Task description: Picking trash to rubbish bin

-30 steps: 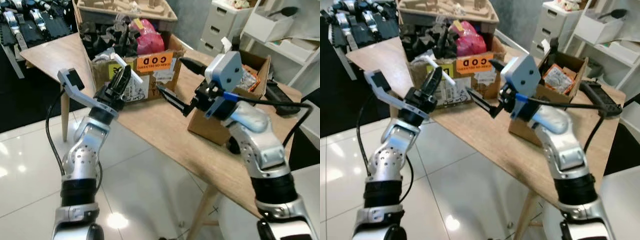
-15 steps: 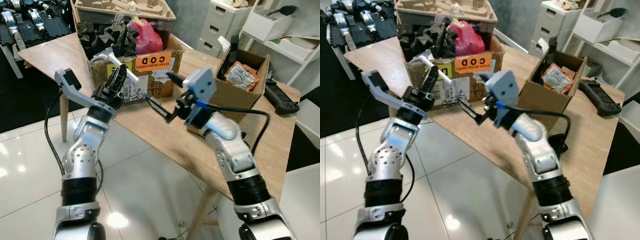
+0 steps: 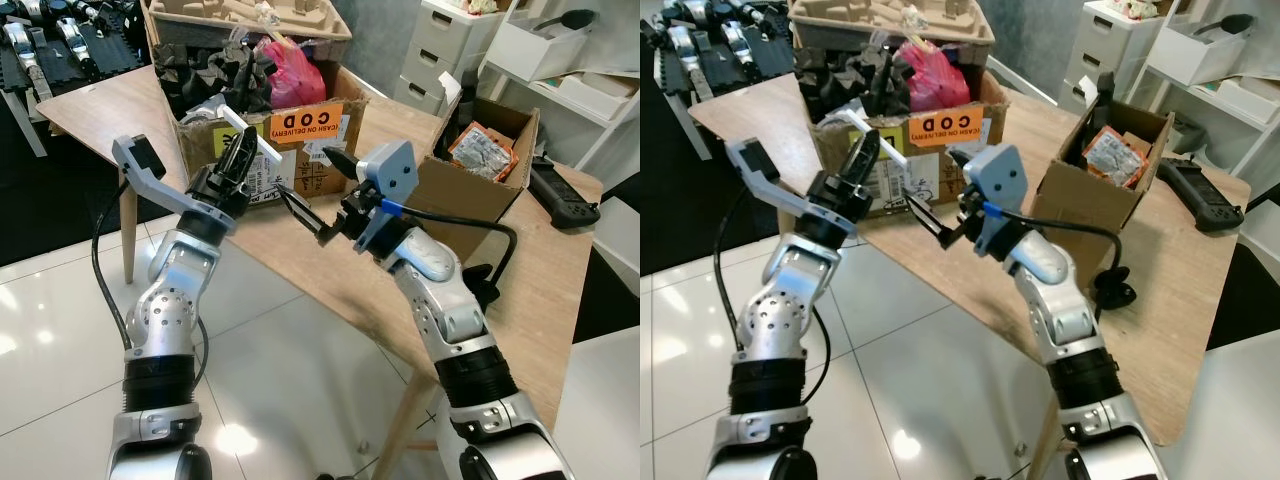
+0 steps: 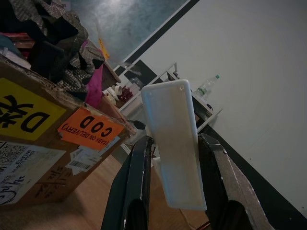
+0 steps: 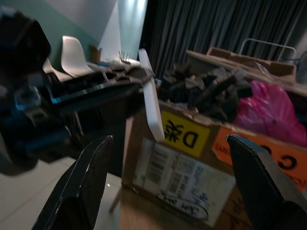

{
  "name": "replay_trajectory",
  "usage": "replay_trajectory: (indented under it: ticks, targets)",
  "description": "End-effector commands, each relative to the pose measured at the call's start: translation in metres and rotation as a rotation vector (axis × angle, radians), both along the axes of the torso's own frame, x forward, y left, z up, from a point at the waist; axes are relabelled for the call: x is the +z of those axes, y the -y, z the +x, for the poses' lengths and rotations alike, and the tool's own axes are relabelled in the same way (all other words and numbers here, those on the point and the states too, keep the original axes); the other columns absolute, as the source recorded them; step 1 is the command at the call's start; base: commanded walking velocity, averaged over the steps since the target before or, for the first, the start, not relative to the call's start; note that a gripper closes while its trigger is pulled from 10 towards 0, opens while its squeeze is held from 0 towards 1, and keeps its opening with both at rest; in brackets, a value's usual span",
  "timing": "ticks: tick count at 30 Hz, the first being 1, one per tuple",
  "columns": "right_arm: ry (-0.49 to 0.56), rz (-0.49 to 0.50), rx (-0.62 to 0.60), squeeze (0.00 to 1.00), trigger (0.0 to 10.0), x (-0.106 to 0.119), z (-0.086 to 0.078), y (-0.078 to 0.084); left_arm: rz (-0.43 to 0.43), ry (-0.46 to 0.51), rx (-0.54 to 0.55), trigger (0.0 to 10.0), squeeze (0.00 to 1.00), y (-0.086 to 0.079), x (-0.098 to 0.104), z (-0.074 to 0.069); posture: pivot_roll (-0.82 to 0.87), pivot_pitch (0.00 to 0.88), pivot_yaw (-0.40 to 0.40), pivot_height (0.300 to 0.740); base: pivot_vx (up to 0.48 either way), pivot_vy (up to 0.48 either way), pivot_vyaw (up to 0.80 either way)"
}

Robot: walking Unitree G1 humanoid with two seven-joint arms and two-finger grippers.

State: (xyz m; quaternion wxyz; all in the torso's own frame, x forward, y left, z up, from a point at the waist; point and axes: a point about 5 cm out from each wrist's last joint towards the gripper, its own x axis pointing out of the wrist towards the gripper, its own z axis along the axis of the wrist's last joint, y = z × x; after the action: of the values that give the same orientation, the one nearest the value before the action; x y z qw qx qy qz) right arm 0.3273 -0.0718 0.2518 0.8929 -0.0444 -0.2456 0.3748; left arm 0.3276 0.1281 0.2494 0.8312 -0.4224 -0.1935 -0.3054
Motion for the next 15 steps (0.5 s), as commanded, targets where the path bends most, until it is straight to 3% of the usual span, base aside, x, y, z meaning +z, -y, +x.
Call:
replay_trajectory:
  ticks: [1, 15]
  targets:
    - [0.009, 0.024, 0.014, 0.0, 10.0, 0.003, 0.0004, 0.0011, -0.012, 0.011, -0.028, 10.0, 0.0, 0.0067, 0.0031, -0.0029, 0.05, 0.114, -0.022, 0.74, 0.0, 0.0, 0.0]
    - [0.056, 0.003, 0.019, 0.0, 10.0, 0.0102, 0.004, -0.0071, -0.02, 0.04, -0.073, 10.0, 0.0, 0.013, 0.0089, -0.0104, 0.06, 0.115, -0.029, 0.74, 0.0, 0.0, 0.0]
